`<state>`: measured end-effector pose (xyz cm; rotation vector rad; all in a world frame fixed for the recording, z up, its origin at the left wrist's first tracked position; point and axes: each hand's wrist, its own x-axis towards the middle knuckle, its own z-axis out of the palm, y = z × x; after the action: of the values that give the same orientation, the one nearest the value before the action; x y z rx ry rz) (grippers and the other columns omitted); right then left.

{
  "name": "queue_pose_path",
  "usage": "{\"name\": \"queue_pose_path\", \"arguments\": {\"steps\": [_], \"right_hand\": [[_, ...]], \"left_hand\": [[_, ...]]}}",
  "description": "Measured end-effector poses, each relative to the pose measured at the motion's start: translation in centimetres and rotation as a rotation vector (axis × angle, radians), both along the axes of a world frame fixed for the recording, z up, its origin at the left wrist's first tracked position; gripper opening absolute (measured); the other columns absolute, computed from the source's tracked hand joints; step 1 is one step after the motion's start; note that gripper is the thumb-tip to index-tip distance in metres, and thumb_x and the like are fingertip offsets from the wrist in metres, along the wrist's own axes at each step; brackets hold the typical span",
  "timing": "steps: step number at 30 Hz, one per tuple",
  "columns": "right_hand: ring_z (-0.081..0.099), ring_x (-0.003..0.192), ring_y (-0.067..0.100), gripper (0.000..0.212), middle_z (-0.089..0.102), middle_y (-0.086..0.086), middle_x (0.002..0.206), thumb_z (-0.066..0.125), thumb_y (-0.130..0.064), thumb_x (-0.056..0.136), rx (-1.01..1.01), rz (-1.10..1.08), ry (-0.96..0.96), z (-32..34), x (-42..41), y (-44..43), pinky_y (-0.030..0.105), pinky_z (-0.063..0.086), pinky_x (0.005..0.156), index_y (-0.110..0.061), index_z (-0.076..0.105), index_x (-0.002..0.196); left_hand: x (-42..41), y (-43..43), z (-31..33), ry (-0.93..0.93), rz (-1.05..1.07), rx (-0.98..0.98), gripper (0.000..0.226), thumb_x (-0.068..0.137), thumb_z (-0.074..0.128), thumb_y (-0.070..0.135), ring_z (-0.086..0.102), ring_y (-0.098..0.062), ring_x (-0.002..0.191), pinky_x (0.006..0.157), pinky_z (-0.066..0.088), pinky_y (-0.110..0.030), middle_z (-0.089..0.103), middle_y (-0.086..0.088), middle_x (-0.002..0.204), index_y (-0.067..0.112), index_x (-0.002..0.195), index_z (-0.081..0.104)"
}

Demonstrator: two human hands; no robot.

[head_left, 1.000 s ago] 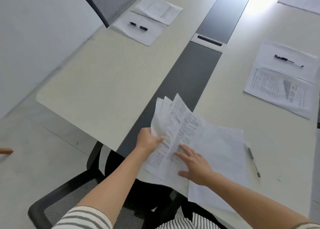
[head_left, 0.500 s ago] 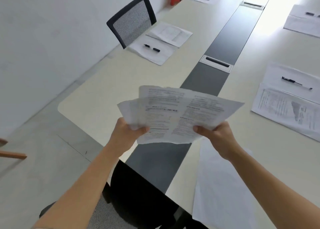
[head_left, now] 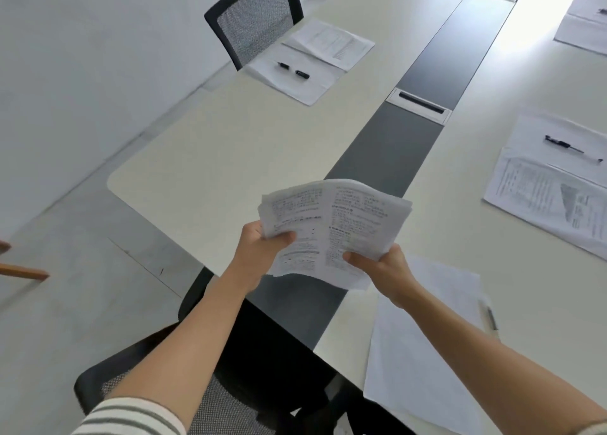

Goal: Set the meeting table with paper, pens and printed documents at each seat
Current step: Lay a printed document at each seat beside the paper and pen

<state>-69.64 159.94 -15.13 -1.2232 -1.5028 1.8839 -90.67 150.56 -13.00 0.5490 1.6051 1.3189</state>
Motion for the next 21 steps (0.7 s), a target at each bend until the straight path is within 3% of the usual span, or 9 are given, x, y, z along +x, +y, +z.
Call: {"name": "queue_pose_path", "arguments": {"steps": [6,10,13,15,18,21], "right_hand": [[0.069,0.1,0.022,0.025,0.072,-0.006,0.107,0.074,-0.013,0.084,0.049,-0.053,-0.034,0.9,-0.8,-0.7,0.04,0.061,0.078,-0.031,0.069,0.1],[0.071,0.095,0.016,0.028,0.073,-0.009,0.105,0.073,-0.009,0.084,0.095,-0.081,0.037,1.1,-0.6,-0.6,0.034,0.061,0.074,-0.032,0.069,0.099],[0.066,0.102,0.018,0.032,0.071,-0.006,0.108,0.075,-0.01,0.082,0.038,-0.026,-0.046,-1.2,0.1,-1.6,0.033,0.061,0.078,-0.035,0.067,0.1],[0.064,0.108,0.024,0.034,0.07,-0.001,0.113,0.075,-0.012,0.083,0.026,0.062,-0.13,-2.9,0.8,-2.4,0.039,0.059,0.087,-0.037,0.067,0.105],[0.062,0.11,0.025,0.032,0.068,-0.001,0.117,0.071,-0.017,0.087,0.054,0.134,-0.225,-4.4,1.7,-2.9,0.043,0.057,0.091,-0.04,0.065,0.109],[0.065,0.102,0.024,0.016,0.069,0.001,0.111,0.066,-0.02,0.091,0.07,0.093,-0.289,-4.1,1.4,-2.5,0.038,0.058,0.085,-0.028,0.067,0.105]], "left_hand": [[-0.3,0.1,0.5,-0.066,0.029,0.042,0.018,0.089,0.063,0.006,0.072,-0.028,0.092,0.073,0.059,-0.036,0.075,-0.009,0.102,0.006,0.106,0.068],[-1.0,-1.1,0.1,-0.043,0.045,0.073,0.021,0.084,0.067,0.001,0.071,-0.021,0.097,0.083,0.058,-0.033,0.074,-0.005,0.105,0.009,0.104,0.07],[-0.7,-2.5,-2.3,0.042,-0.008,-0.054,0.03,0.083,0.068,-0.004,0.068,-0.017,0.103,0.091,0.055,-0.033,0.073,0.004,0.105,0.023,0.097,0.07],[-0.3,-3.2,-4.0,0.11,-0.064,-0.119,0.031,0.085,0.066,-0.001,0.066,-0.019,0.107,0.095,0.052,-0.034,0.072,0.005,0.107,0.027,0.096,0.07],[0.2,-3.7,-5.3,0.282,-0.156,-0.214,0.021,0.09,0.06,0.006,0.064,-0.02,0.107,0.093,0.051,-0.031,0.07,0.005,0.104,0.019,0.103,0.07],[-0.2,-3.7,-5.4,0.369,-0.163,-0.228,0.017,0.093,0.056,0.011,0.067,-0.022,0.1,0.088,0.055,-0.038,0.072,-0.001,0.102,0.01,0.103,0.07]]}}
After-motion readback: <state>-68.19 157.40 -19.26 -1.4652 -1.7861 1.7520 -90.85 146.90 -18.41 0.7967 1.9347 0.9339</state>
